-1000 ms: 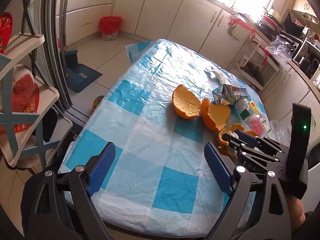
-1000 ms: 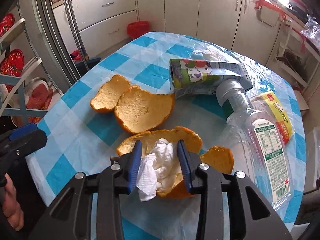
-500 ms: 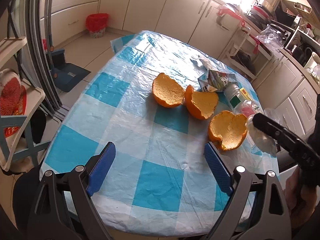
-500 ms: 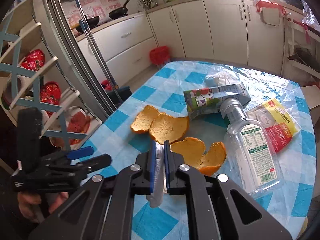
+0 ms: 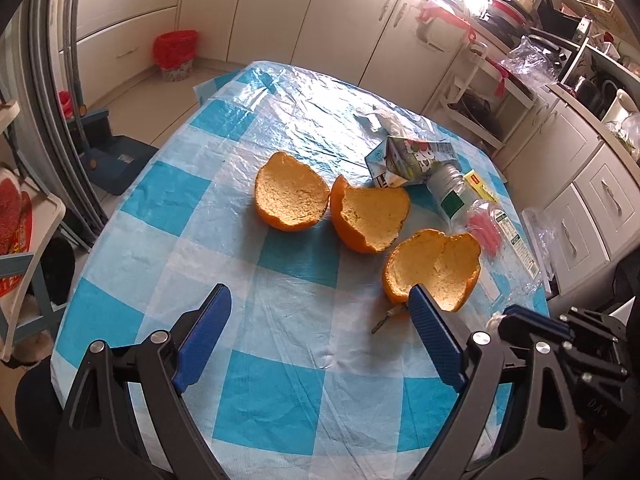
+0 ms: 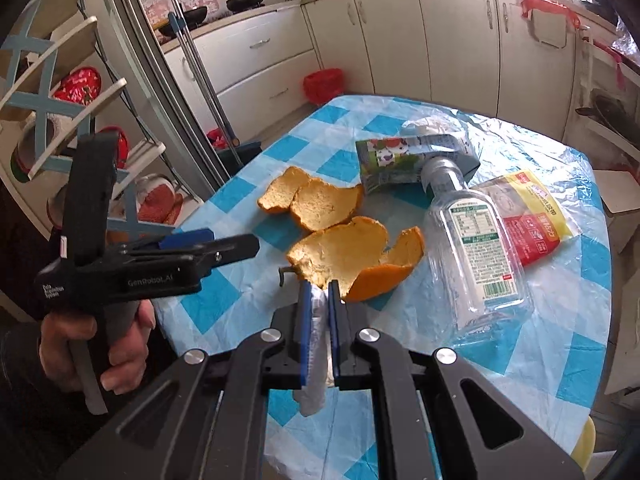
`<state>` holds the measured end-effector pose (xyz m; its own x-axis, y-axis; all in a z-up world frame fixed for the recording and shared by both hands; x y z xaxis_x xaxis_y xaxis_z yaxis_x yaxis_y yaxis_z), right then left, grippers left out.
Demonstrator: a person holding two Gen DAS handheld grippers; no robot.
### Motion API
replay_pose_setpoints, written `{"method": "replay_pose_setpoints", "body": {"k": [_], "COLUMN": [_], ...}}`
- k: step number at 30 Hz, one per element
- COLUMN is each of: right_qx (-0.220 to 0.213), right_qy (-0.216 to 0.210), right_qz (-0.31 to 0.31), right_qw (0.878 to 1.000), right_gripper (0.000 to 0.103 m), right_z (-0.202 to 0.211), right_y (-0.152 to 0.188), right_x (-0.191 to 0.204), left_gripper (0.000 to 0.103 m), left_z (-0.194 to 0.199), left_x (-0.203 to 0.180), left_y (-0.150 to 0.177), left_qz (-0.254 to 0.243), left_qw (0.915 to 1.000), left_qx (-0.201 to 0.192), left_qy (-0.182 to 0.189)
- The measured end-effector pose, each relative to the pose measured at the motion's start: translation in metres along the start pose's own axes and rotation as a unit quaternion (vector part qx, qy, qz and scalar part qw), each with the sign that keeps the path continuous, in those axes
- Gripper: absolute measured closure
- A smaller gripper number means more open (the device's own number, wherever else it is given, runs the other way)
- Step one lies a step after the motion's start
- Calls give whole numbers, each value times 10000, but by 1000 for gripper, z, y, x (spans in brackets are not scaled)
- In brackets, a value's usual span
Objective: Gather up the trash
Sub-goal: 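Lift the tissue with the right tool while the left tool grasps an orange peel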
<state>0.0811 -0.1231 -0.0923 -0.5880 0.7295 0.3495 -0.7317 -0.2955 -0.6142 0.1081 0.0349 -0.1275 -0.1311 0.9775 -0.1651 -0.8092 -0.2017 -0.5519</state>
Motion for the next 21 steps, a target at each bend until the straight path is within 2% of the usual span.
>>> {"method": "replay_pose_setpoints", "body": {"k": [3,6,8,10,12,13,15,16,17,21], "right_qx": [356,493,514,509,515,511,514,521,531,594], "right_qy": [282,422,451,519,557,558,581,595,596,617], "right_qz": [168,236,240,251,281,287,314,327,329,368], "right_qw": [9988,9976,9974,9970,9967,9967,9965,9963,9963,9956], "right_gripper": [94,91,86,73,70,68,66,66,65,63], "right_z": [-10,-12,-11,-9,-6,-4,-2,-1,0,-1], "right_y": [16,27,31,34,36,36,37,38,39,42], "right_x": [-4,-8,-10,-13,-15,-15,-15,-16,-16,-15], "left_gripper": [17,17,17,17,19,22,54,64,83,85], "left_z": [-13,-25,-32,-36,-38,-38,-39,-40,-40,-30], "left_x": [-13,-27,-35,-43,-49,-53,-60,-62,-65,-62], "left_y": [0,-2,-2,-4,-5,-6,-5,-4,-2,4], "left_qz": [-144,-257,-313,-410,-466,-500,-659,-745,-799,-747], "left_qw": [9998,9995,9993,9991,9988,9987,9978,9972,9968,9972], "left_qx": [106,137,167,125,117,76,43,41,68,24], "left_qy": [65,78,73,15,60,52,7,-4,25,88]}}
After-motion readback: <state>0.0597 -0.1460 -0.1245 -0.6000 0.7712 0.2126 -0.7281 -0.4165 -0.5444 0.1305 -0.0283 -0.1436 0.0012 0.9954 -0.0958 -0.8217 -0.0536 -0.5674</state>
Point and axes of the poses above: each gripper's, at about its wrist camera, not at the fingertips, and z roughly against the way its jaws point, x to its left, y to its underside, the point moved 7 cm from there along -z, roughly the way its jaws point, and after that the axes turned 9 degrees about -y, right-handed, at the moved point
